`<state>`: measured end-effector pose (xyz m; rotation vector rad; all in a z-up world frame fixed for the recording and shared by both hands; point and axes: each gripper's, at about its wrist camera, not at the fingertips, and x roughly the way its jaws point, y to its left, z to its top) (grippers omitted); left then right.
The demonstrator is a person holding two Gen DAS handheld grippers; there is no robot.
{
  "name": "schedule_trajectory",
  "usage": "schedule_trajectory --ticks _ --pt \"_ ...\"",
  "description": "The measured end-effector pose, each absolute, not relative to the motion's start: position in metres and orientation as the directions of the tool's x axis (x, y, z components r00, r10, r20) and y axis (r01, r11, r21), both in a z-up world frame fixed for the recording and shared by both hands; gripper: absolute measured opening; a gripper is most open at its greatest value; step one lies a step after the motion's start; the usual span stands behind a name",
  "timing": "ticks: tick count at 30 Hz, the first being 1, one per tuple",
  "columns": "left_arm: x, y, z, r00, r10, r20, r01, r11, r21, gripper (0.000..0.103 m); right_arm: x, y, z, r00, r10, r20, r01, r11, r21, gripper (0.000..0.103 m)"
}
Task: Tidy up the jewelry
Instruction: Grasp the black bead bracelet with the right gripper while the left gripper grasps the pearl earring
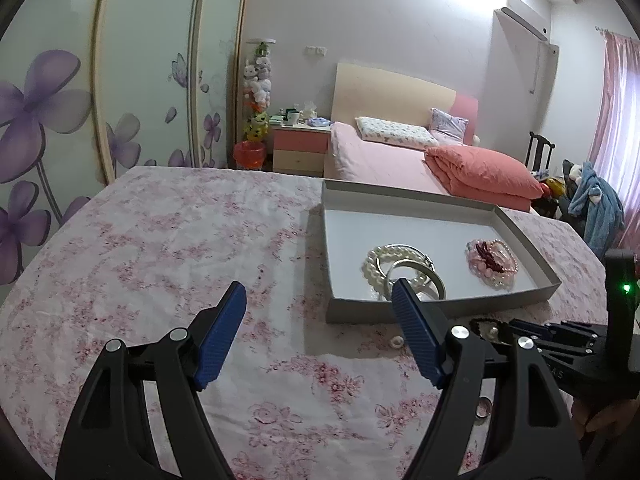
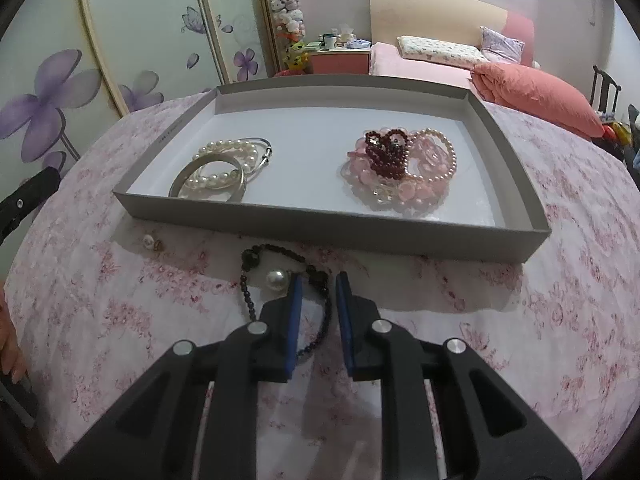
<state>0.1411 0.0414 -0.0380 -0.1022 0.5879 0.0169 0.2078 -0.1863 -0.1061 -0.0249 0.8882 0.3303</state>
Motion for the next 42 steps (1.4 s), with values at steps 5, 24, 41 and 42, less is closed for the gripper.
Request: schedule_trajectory --ticks 5,24,41,42 --pt "0.143 0.032 -0.042 0.822 -0.034 -0.569 -0.018 0.996 -0.085 0.075 0.209 -0.186 -0.106 0.591 0.260 -0.764 -0.289 0.952 0.100 0.011" --pt "0.176 -0.029 -0.091 0.640 -0.100 -0.762 0.154 0.988 0.000 0.060 0.214 -0.226 -0.108 0.617 0.189 -0.764 -0.137 0.982 0.133 0.011" --pt "0.191 -0.029 -0.093 0.633 -0.046 -0.773 0.088 0.996 0.013 0.033 0.214 -0.227 -0.109 0.615 0.195 -0.764 -0.137 0.981 0.140 0.011" --pt "0.192 -0.030 -0.093 0.633 -0.043 -0.773 0.087 0.996 0.017 0.032 0.214 -0.226 -0.109 0.615 0.195 -0.764 -0.136 0.981 0.141 0.011"
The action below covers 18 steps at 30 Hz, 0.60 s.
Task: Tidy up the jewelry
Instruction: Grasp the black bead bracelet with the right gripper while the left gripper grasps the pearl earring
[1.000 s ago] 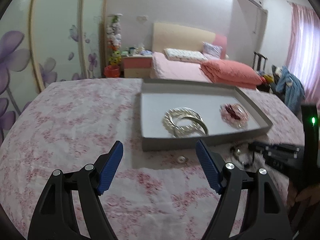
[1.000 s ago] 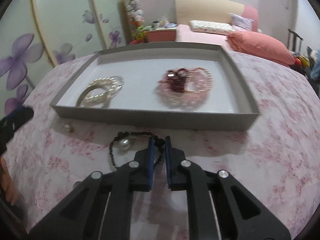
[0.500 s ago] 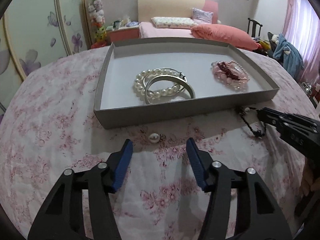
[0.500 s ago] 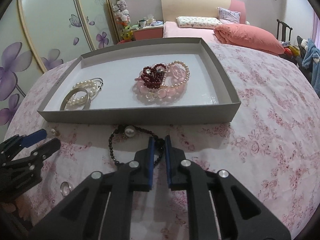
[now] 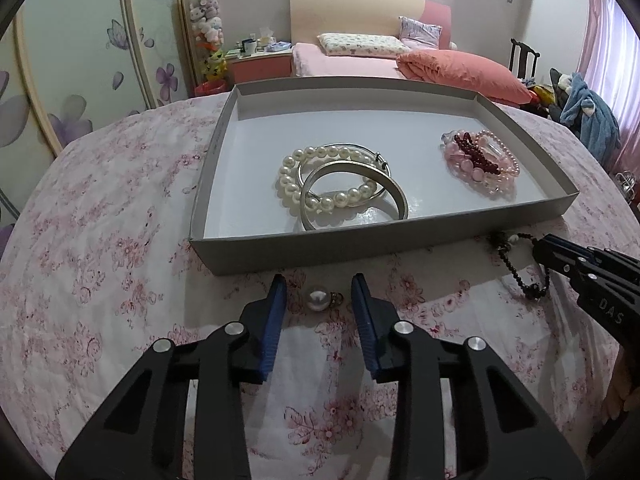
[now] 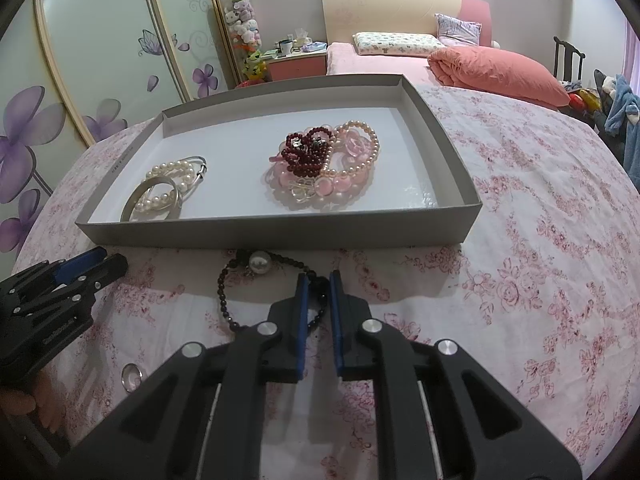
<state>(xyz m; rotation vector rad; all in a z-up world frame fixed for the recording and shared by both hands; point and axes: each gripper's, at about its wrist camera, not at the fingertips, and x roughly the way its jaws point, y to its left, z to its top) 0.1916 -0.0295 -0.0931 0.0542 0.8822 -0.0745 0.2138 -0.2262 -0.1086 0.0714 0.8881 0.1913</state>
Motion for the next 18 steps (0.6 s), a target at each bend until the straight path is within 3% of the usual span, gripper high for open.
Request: schedule_trajectory --ticks 2,18 --pt "0.192 -0.029 -0.093 0.634 -0.042 -0.772 0.088 0.996 0.018 0.021 0.213 -0.228 -0.109 0.615 0.197 -0.764 -0.137 0.980 0.142 0.011" --pt "0.190 -0.022 -0.091 0.635 -0.061 -0.770 0.094 0.996 -0.001 0.020 0.210 -0.216 -0.084 0.685 0.241 -0.688 -0.190 0.970 0.151 0.011"
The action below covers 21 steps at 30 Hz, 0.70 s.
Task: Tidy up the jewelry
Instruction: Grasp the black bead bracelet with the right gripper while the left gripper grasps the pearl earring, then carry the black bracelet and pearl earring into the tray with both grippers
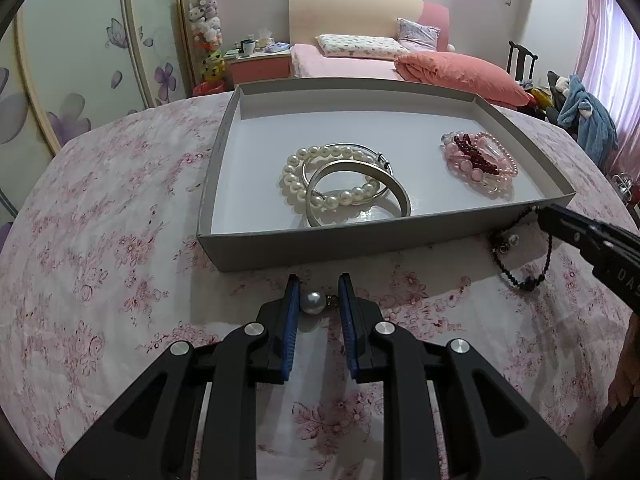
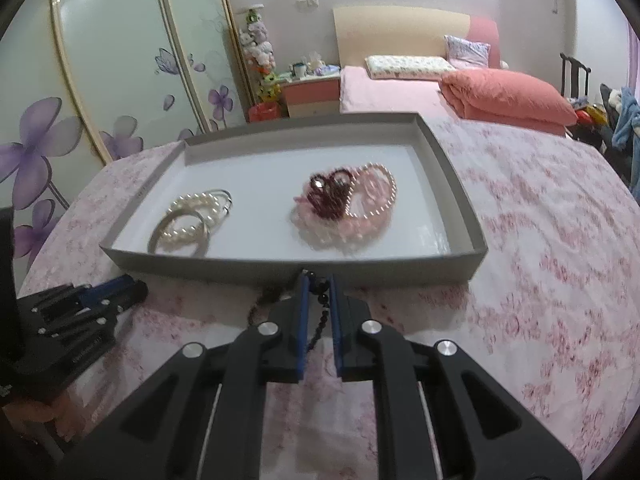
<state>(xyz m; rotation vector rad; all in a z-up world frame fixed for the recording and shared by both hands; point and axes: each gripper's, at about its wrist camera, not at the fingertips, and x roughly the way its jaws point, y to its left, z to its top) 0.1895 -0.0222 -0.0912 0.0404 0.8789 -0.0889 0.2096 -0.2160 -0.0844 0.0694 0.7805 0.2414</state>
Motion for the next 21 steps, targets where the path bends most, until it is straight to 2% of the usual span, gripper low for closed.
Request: schedule_trajectory --ticks 9,16,21 --pt "0.190 -0.022 -0.091 0.635 -0.061 -0.770 0.095 0.996 0.000 0.020 0.213 -0.224 -0.092 0.666 0.220 -0.713 -0.146 0.976 0.164 0.011" --pt "0.189 -0.018 -0.091 0.639 -0.067 -0.766 0.083 0.996 -0.018 0.021 0.205 -0.213 -0.068 0.704 0.290 -0.648 -0.226 0.957 0.184 0.011" --pt "0.177 -0.008 -0.081 0.686 -0.067 -0.724 0.064 0.997 -0.031 0.021 0.190 -0.207 -0.051 0.731 0.333 -0.595 -0.264 0.943 0.203 0.011"
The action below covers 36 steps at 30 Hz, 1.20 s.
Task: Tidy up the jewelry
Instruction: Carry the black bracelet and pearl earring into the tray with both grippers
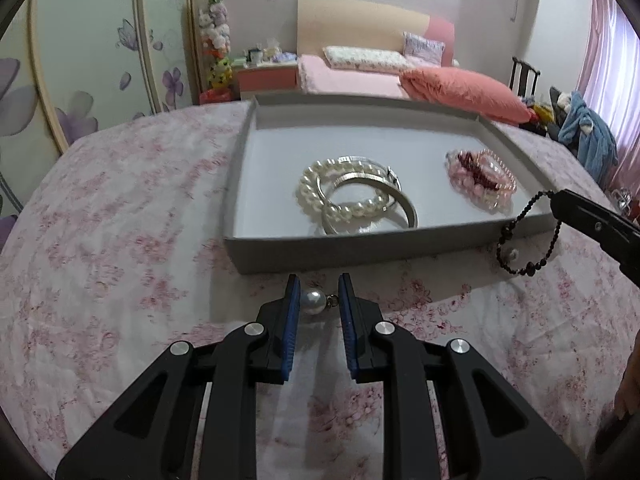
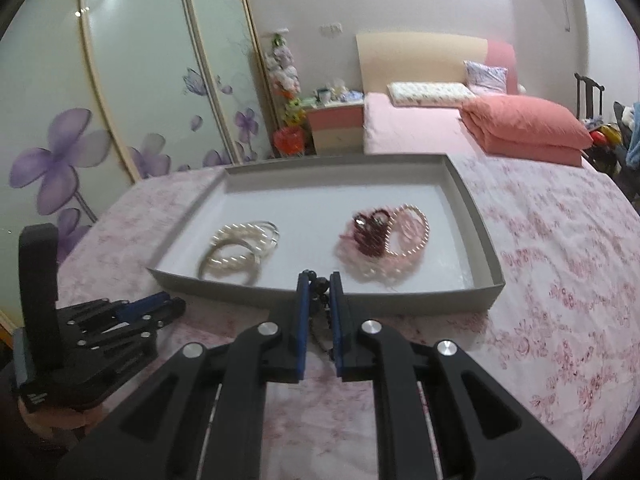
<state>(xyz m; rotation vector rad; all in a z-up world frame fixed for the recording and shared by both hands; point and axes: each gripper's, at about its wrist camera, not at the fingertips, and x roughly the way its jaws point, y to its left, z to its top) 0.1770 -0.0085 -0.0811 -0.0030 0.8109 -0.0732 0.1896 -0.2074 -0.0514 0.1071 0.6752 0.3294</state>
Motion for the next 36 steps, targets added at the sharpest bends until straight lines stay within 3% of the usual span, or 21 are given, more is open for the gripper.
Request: schedule_trajectory --ticks 11,21,36 --pt "0.134 0.000 -0.029 0.844 -0.053 -0.533 0.036 0.998 -0.042 0.021 0.154 -0.208 -0.013 0.788 0.399 -0.469 -0.313 0.915 0.254 0.011" --pt "0.100 -0.011 0.005 0.935 -0.035 -0.353 0.042 0.999 0.013 0.020 0.125 -0.207 0.011 0.864 0.347 -0.364 -0.293 0.936 0.195 0.011" --pt "0.108 -0.025 0.014 0.951 -0.033 -0.306 0.049 0.998 0.045 0.020 0.123 -0.203 0.018 0.940 0.213 -0.267 -0.203 0.977 0.064 0.011"
